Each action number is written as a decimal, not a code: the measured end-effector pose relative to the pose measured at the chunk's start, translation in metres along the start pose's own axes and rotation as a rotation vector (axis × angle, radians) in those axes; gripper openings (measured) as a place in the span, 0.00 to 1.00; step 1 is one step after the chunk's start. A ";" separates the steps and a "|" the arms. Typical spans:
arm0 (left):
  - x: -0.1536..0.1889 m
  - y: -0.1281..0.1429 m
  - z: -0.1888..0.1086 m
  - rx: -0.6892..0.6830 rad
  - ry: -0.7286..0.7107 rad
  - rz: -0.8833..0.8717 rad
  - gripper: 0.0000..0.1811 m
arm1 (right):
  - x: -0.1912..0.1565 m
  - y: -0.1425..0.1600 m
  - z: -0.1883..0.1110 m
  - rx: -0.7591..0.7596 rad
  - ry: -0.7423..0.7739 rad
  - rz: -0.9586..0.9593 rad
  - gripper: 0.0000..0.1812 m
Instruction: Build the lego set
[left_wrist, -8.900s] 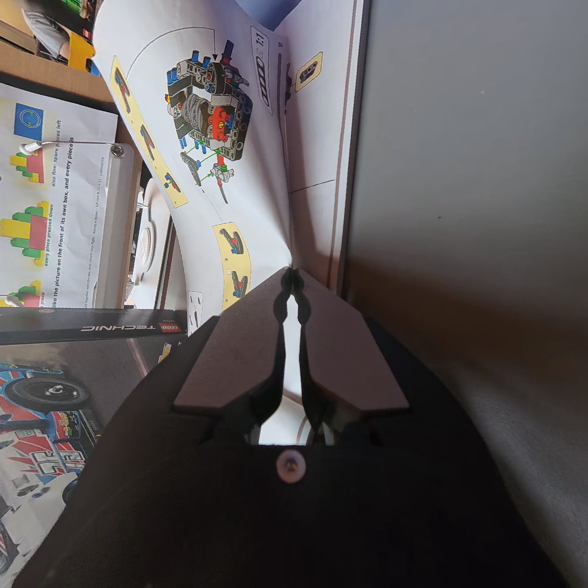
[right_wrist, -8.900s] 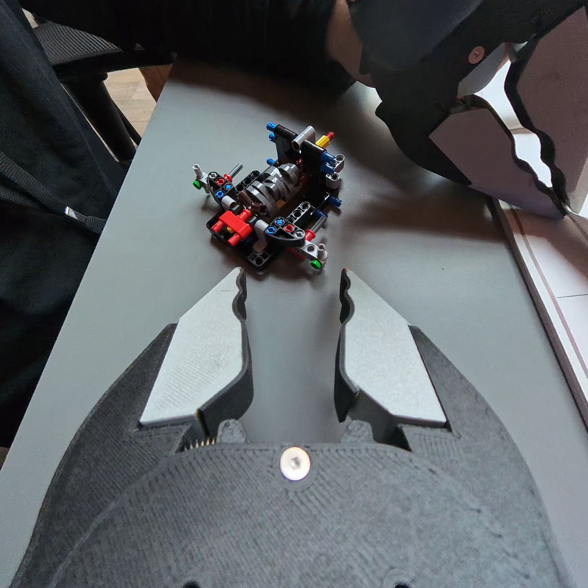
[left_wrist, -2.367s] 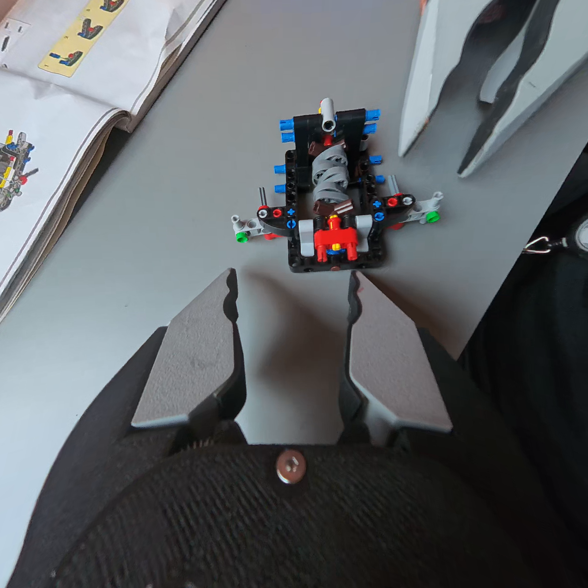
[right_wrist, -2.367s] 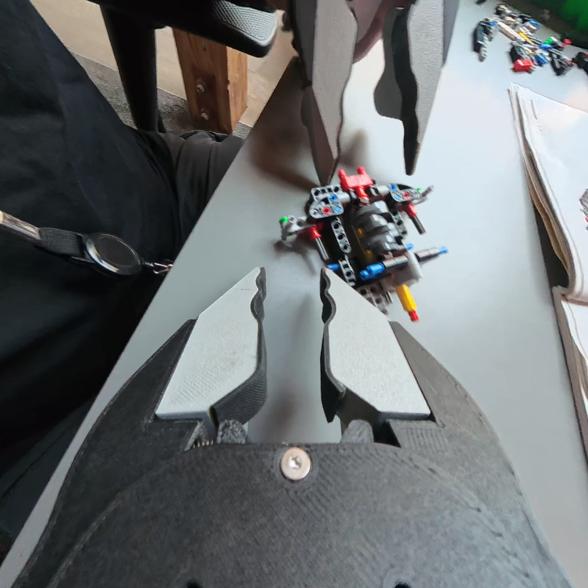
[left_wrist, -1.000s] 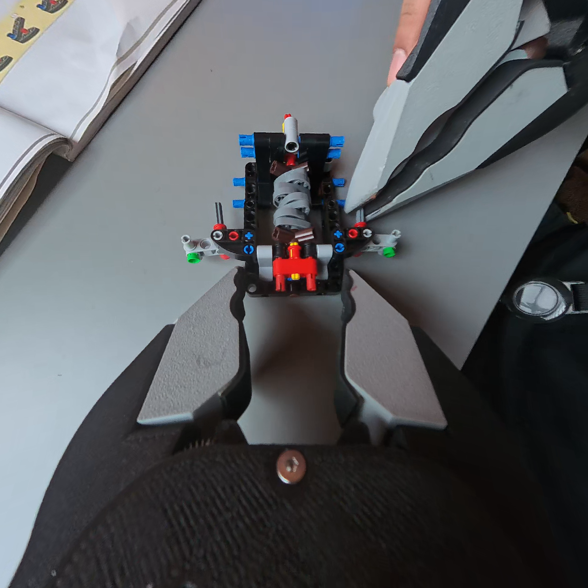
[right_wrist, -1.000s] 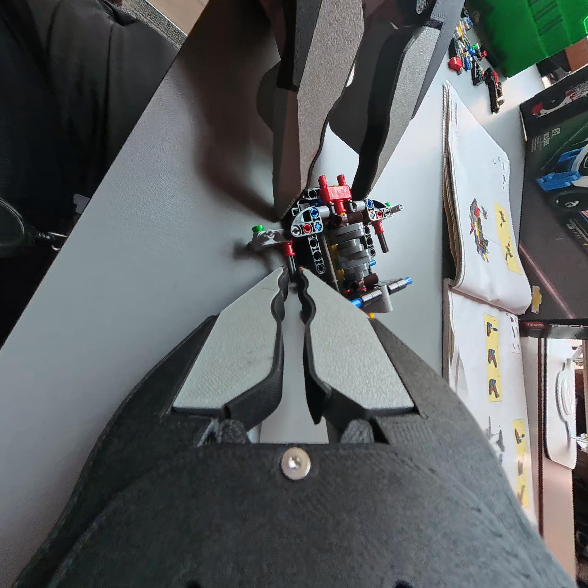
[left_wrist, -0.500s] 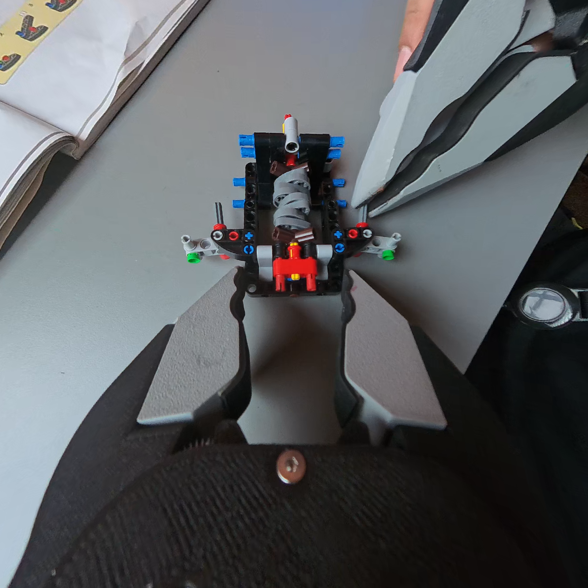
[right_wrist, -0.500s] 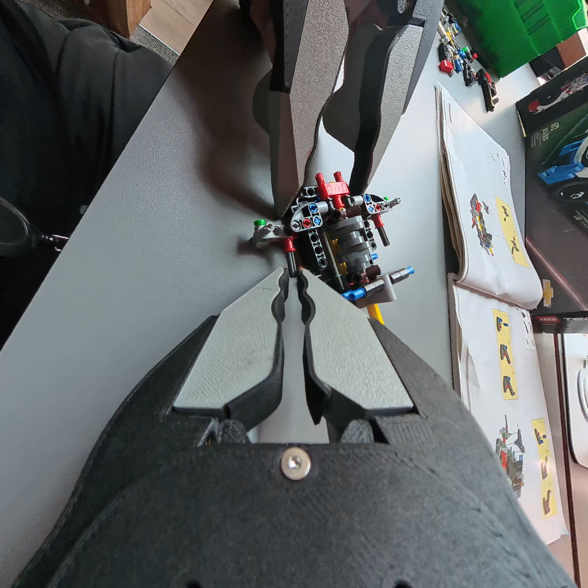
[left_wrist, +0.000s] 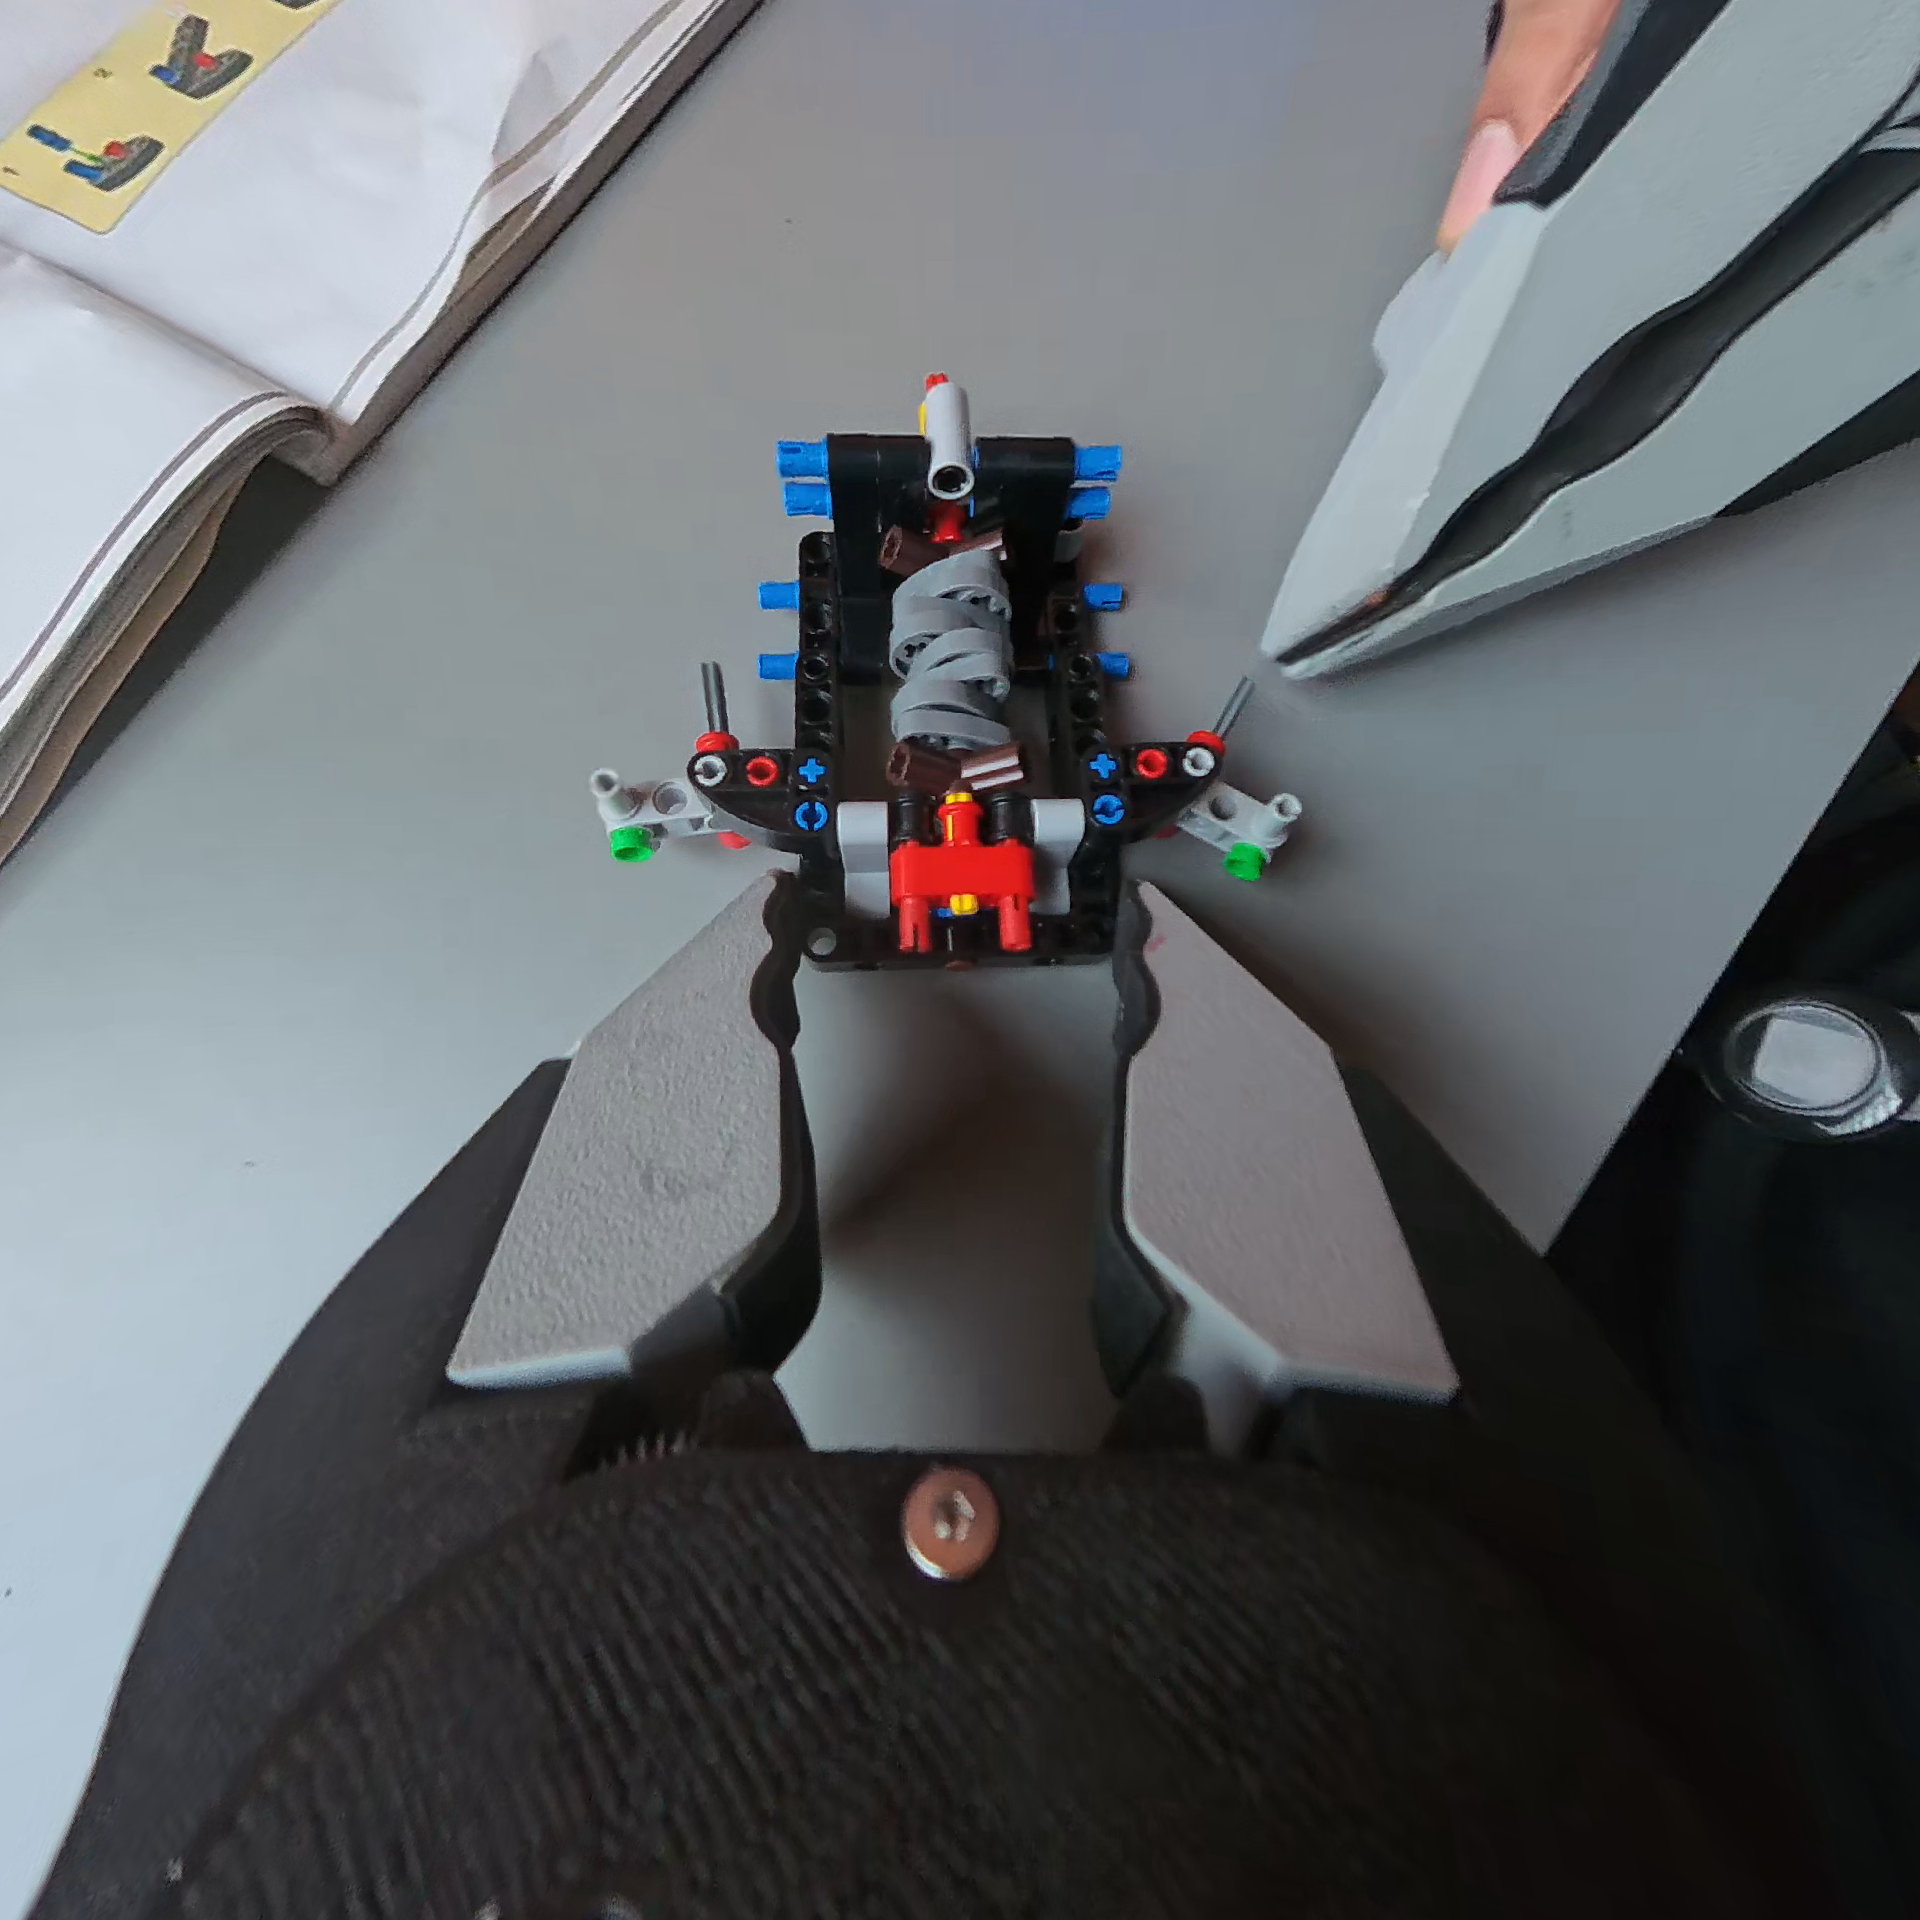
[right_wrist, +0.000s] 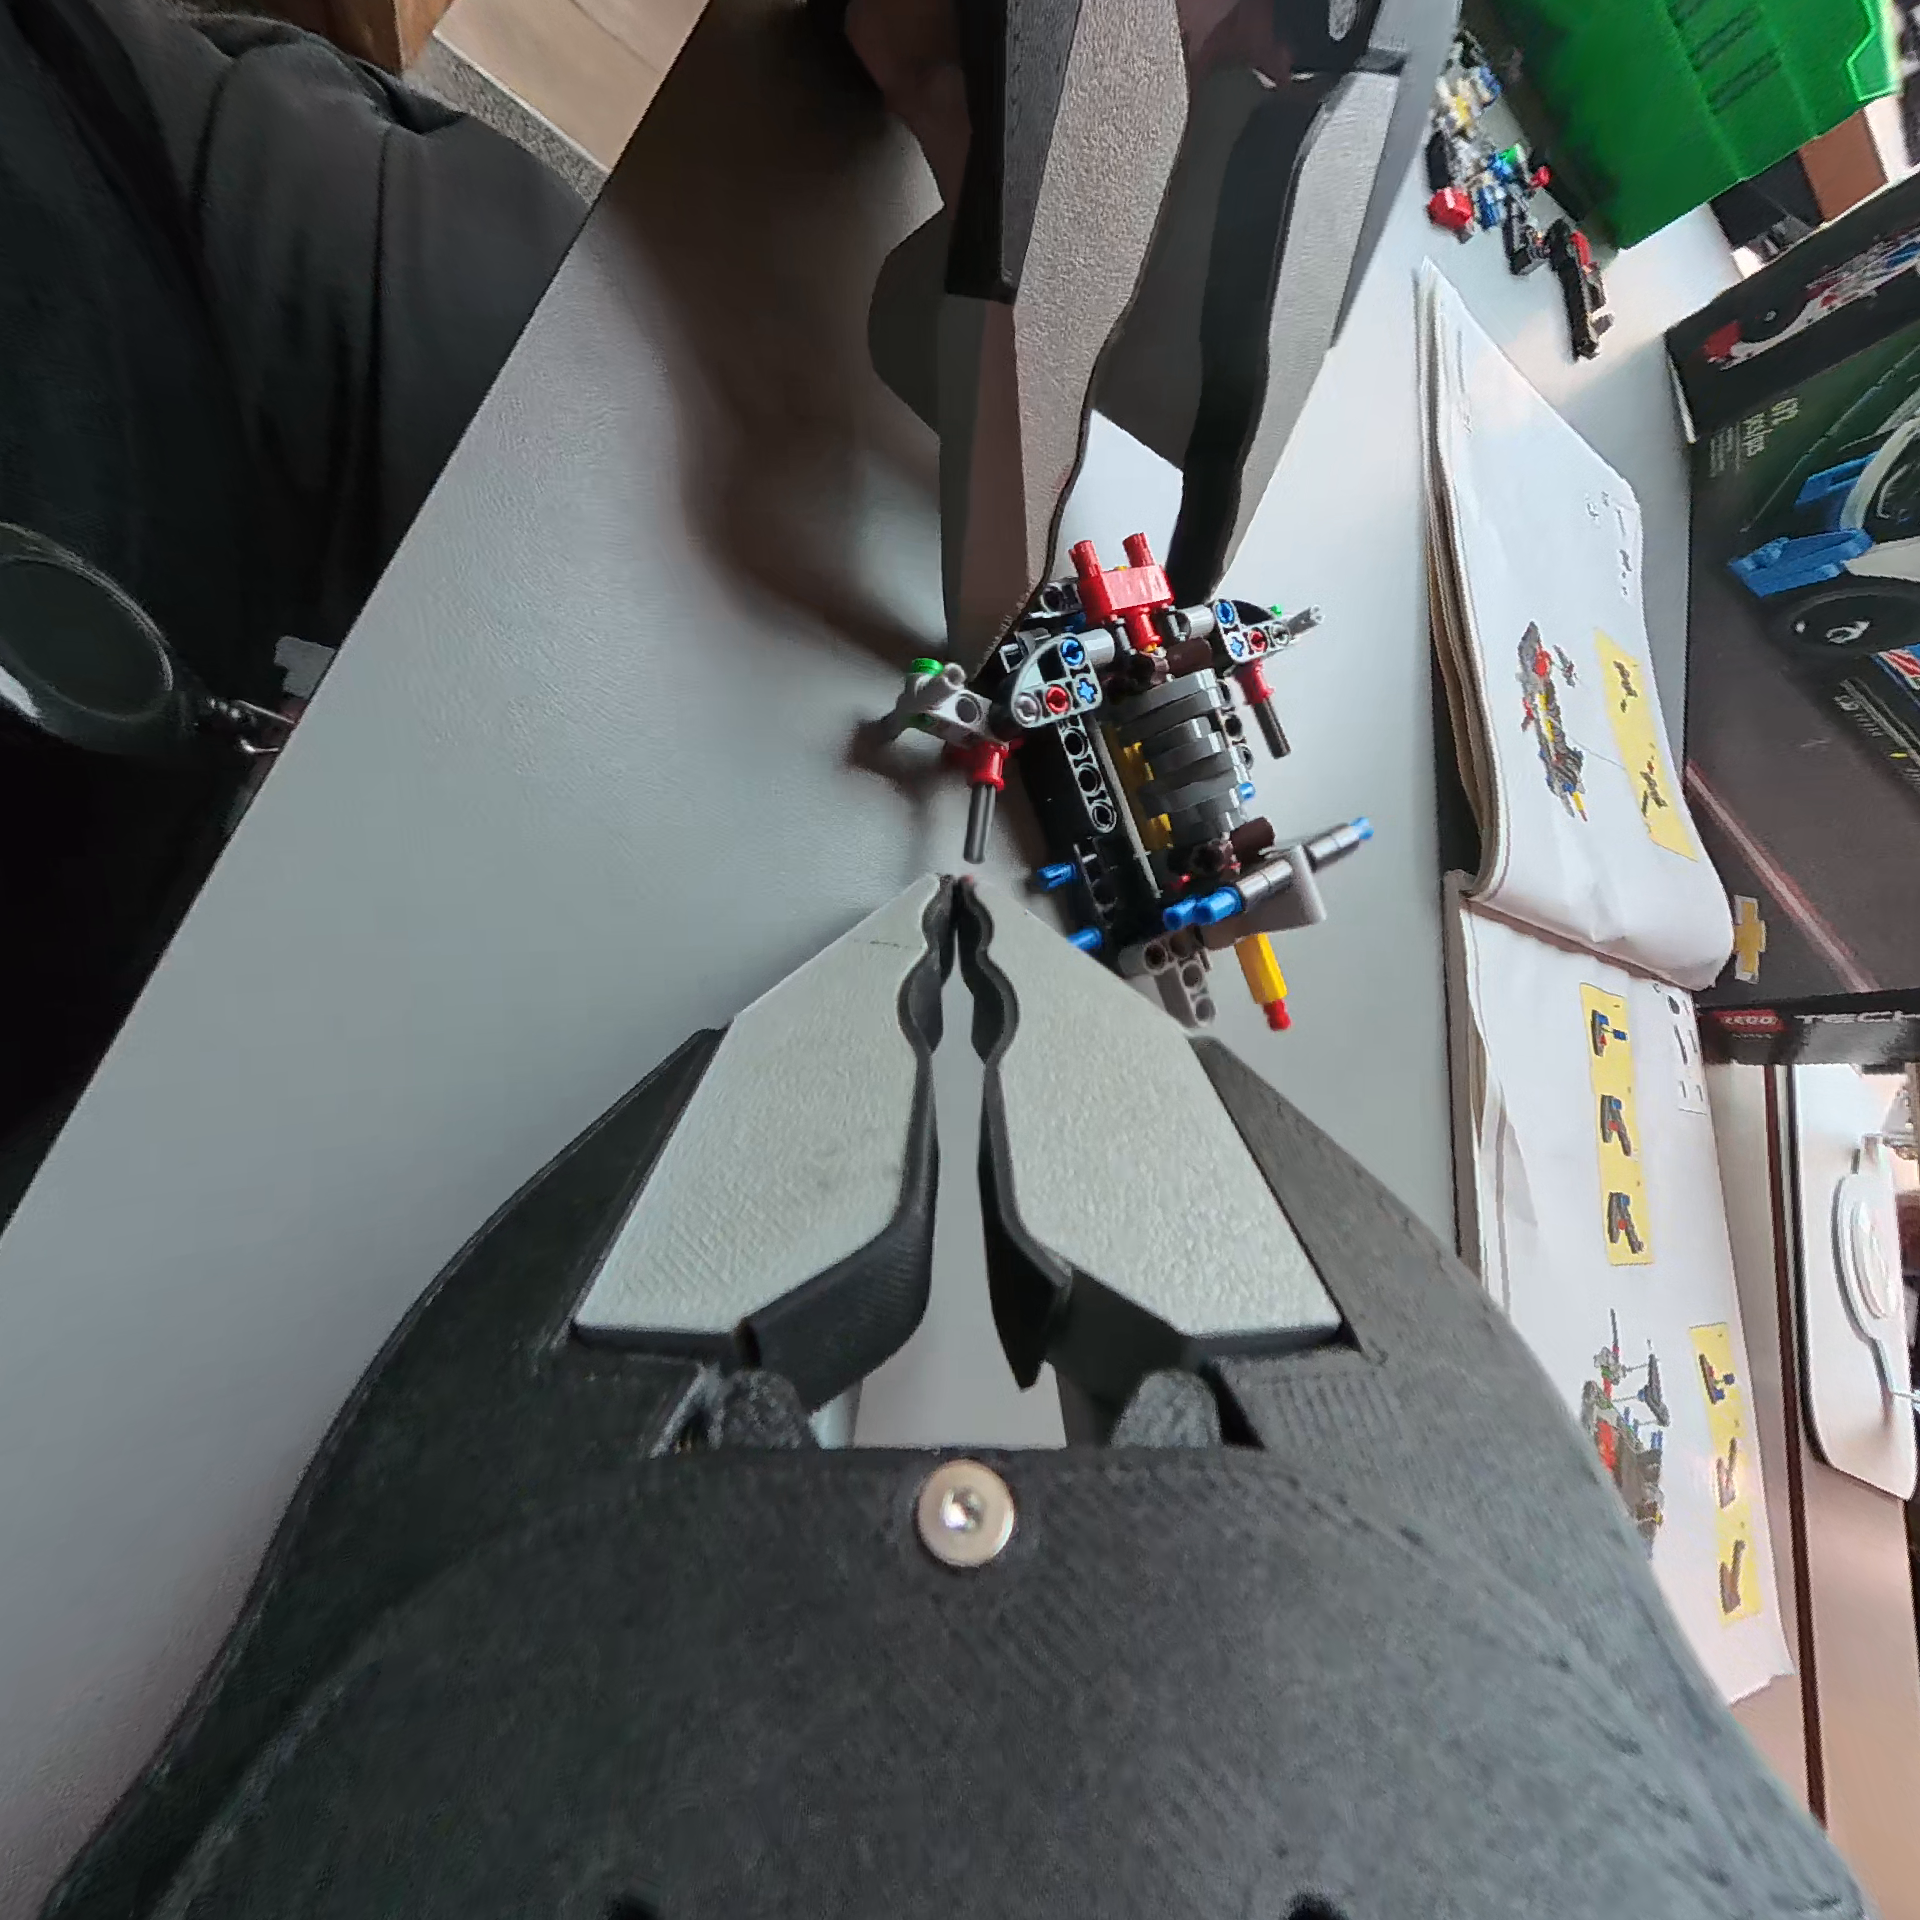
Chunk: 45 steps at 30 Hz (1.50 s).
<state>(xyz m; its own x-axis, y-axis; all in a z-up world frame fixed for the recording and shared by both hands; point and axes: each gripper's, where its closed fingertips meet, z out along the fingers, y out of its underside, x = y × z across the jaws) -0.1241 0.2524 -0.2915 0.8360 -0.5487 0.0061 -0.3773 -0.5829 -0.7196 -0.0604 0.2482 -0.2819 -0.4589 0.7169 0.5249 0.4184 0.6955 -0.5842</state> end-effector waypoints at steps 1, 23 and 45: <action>-0.001 0.000 0.000 0.001 0.002 -0.008 0.32 | 0.003 -0.001 -0.001 0.012 0.015 0.006 0.00; -0.001 -0.001 0.001 0.000 -0.121 -0.108 0.33 | 0.009 -0.022 0.026 0.032 -0.056 0.421 0.14; -0.049 0.014 -0.035 -0.064 -0.068 0.333 0.19 | 0.041 -0.034 -0.012 0.130 -0.057 0.519 0.17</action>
<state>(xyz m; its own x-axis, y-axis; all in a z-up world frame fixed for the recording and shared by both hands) -0.1841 0.2500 -0.2779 0.6868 -0.6750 -0.2695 -0.6563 -0.4166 -0.6290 -0.0839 0.2540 -0.2330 -0.2607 0.9586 0.1141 0.5031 0.2358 -0.8314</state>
